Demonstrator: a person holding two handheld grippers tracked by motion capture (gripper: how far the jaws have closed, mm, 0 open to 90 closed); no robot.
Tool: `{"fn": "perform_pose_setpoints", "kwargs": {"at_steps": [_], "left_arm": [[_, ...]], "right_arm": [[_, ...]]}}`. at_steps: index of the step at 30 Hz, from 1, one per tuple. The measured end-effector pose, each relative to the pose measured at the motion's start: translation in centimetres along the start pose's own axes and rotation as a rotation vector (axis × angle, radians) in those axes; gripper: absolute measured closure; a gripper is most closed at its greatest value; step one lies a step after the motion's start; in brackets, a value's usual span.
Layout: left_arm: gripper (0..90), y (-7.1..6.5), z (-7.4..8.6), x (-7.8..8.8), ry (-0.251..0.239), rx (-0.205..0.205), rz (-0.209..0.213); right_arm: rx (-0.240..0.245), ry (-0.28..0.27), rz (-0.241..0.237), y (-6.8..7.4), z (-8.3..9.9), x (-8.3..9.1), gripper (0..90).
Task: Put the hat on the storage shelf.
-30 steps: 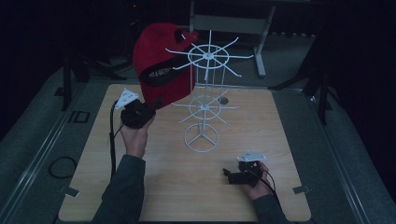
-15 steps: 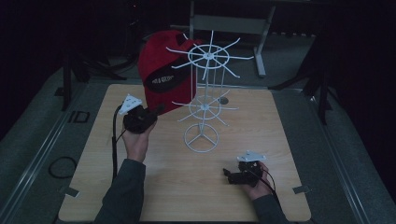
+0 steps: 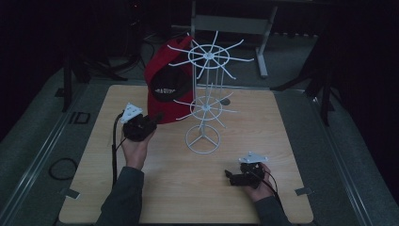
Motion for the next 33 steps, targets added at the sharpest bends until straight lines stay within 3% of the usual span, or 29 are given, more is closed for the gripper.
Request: {"fn": "perform_pose_setpoints", "kwargs": {"at_steps": [3, 4, 7, 15, 20, 24, 33], "left_arm": [[78.2, 0.1, 0.2, 0.1, 0.002, -0.007, -0.009], [72.5, 0.2, 0.3, 0.2, 0.004, -0.01, -0.012], [66.8, 0.4, 0.5, 0.4, 0.008, -0.011, -0.026], [52.8, 1.4, 1.1, 0.9, 0.008, 0.027, -0.05], [47.0, 1.4, 1.1, 1.6, 0.003, 0.024, -0.056], [43.7, 1.5, 1.0, 2.6, -0.029, 0.069, -0.015], [37.9, 2.6, 1.0, 4.0, -0.06, 0.096, -0.033]], "right_arm": [[0.0, 0.0, 0.0, 0.0, 0.0, 0.0, 13.0], [0.0, 0.0, 0.001, 0.0, 0.0, 0.0, 13.0], [0.0, 0.0, 0.0, 0.0, 0.0, 0.0, 13.0], [0.002, -0.001, 0.001, 0.0, 0.0, 0.0, 13.0], [0.002, -0.002, 0.001, 0.0, 0.0, 0.0, 13.0], [0.002, -0.001, 0.001, 0.0, 0.0, 0.0, 13.0], [0.0, -0.002, 0.001, 0.0, 0.0, 0.0, 13.1]]}}
Point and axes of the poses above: each handheld gripper's, and its own axes: x roughly backward along the jaws, z roughly out of its underside, y roughly to its left, the point moved 6 cm from there along -x, roughly forward along the jaws, and after that the axes turned 11 degrees about x, right-handed, at the moved point
